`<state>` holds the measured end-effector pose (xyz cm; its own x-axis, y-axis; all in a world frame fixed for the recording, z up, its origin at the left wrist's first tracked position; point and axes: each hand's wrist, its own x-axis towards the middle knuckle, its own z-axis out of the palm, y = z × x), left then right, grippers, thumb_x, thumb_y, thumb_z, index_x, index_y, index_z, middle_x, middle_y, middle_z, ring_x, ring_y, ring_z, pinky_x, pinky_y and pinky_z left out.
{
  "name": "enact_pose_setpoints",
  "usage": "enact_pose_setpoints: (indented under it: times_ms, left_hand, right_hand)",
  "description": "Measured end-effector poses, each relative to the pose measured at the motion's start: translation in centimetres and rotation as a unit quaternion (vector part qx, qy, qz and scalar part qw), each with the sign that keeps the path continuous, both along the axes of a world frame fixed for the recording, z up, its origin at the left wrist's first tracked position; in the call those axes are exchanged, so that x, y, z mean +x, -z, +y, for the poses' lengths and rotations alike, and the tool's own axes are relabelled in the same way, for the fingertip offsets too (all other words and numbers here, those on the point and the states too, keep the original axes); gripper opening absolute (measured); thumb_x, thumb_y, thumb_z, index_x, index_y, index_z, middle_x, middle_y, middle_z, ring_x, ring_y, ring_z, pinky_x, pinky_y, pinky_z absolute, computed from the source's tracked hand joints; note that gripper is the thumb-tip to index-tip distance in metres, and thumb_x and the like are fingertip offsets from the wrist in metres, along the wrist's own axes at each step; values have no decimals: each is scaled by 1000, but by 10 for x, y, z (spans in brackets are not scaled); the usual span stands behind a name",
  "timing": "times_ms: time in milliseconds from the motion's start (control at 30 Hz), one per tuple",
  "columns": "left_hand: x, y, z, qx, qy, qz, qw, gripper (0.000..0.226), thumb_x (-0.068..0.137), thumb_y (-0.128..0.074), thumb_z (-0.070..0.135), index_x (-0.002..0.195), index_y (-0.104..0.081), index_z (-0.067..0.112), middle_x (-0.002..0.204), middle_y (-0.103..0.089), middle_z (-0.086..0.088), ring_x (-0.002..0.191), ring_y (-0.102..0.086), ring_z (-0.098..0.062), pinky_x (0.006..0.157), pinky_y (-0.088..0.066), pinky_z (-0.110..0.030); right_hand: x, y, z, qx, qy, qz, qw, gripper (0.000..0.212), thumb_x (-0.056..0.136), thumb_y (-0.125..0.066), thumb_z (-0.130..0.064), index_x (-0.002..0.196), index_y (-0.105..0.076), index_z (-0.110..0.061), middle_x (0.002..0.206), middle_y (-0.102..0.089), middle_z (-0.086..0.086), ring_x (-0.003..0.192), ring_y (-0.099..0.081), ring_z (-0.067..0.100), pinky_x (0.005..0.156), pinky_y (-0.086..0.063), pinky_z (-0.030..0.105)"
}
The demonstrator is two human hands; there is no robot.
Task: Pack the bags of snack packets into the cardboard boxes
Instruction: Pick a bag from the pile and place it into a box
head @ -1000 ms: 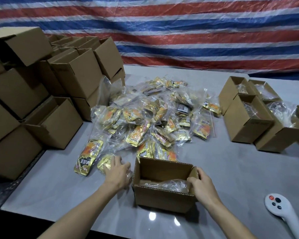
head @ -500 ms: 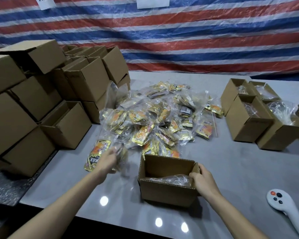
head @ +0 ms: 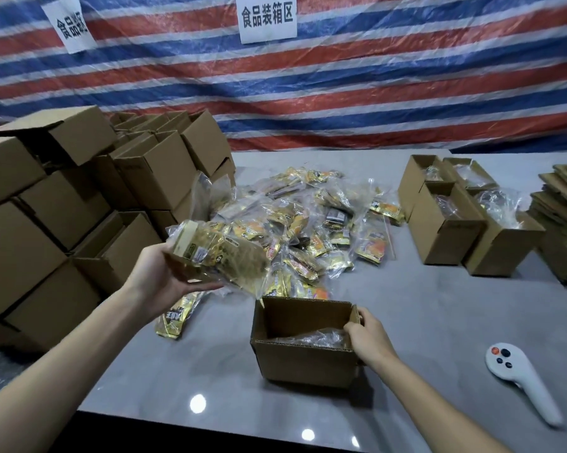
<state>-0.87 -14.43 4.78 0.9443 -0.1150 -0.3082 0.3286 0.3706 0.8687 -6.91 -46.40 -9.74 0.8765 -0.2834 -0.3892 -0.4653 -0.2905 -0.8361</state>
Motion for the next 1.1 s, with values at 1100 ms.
enact_pose_setpoints:
  times_ms: [1100]
  left_hand:
    - [-40,90,-65,469,75,-75,877,21,96,-61,23,114,-62,13,113,-62,-1,107,-60,-22,87,-49,-36]
  right_hand:
    - [5,-78,-7,73,-61,-373,923,23,96,-61,-8,81,-50,-22,70,-45,-8,67,-46,11,62,-41,23]
